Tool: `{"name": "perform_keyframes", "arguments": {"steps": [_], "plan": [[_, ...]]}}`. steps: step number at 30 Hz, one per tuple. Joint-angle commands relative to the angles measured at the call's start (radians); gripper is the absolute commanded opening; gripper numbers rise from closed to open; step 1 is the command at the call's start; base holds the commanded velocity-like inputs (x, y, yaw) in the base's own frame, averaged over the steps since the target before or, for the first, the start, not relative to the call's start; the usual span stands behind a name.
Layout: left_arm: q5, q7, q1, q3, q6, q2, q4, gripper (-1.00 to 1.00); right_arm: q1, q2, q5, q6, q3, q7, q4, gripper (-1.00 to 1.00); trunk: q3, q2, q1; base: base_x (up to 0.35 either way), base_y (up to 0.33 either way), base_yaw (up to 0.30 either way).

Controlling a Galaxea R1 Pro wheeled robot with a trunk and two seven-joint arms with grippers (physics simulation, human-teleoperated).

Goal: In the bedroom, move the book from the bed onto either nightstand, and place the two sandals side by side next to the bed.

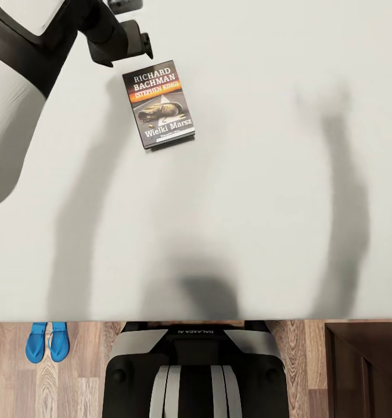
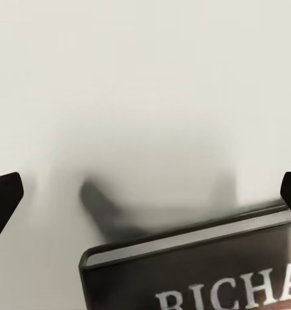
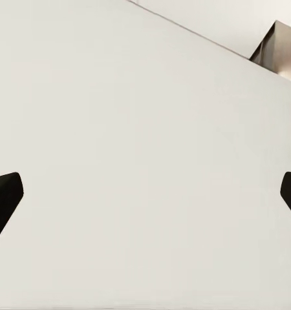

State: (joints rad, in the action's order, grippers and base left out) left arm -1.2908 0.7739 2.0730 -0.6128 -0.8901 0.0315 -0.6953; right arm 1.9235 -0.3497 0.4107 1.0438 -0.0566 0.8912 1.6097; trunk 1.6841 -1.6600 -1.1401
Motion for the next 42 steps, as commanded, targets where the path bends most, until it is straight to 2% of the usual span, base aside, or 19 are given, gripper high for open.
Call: {"name": "perform_keyframes", "arguments": {"steps": [1,3,5,8,21,29,38,42], "plan": [[0.007,0.0,0.003,-0.008,0.001,-0.003,0.008,1.0,0.001,-0.006,0.01,0.003,0.002,0.019,0.001,1.0,0.0,0.0,0.0,0.0,0.0,0.0],[0.05,-0.029,0.006,-0.013,0.003,-0.012,0.03,1.0,0.001,-0.03,0.01,0.003,0.013,0.041,0.001,1.0,0.0,0.0,0.0,0.0,0.0,0.0],[0.066,-0.04,0.007,-0.012,0.003,-0.015,0.037,1.0,0.002,-0.045,0.01,0.003,0.016,0.049,0.001,1.0,0.0,0.0,0.0,0.0,0.0,0.0],[0.074,-0.045,0.009,-0.011,0.004,-0.017,0.041,1.0,0.002,-0.054,0.01,0.003,0.018,0.053,0.001,1.0,0.0,0.0,0.0,0.0,0.0,0.0],[0.082,-0.045,0.009,-0.01,0.022,-0.017,0.045,1.0,0.003,-0.064,0.01,0.003,0.024,0.078,0.001,1.0,0.0,0.0,0.0,0.0,0.0,0.0],[0.085,0.01,0.009,-0.011,0.111,-0.018,0.045,1.0,0.003,-0.067,0.01,0.003,0.039,0.084,0.001,1.0,0.0,0.0,0.0,0.0,0.0,0.0],[0.084,0.026,0.003,-0.01,0.133,-0.02,0.045,1.0,0.003,-0.088,0.008,0.003,0.042,0.087,0.002,1.0,0.0,0.0,0.0,0.0,0.0,0.0],[0.08,0.022,0.0,-0.012,0.135,-0.029,0.045,1.0,0.002,-0.092,0.009,0.003,0.044,0.098,0.002,1.0,0.0,0.0,0.0,0.0,0.0,0.0]]}}
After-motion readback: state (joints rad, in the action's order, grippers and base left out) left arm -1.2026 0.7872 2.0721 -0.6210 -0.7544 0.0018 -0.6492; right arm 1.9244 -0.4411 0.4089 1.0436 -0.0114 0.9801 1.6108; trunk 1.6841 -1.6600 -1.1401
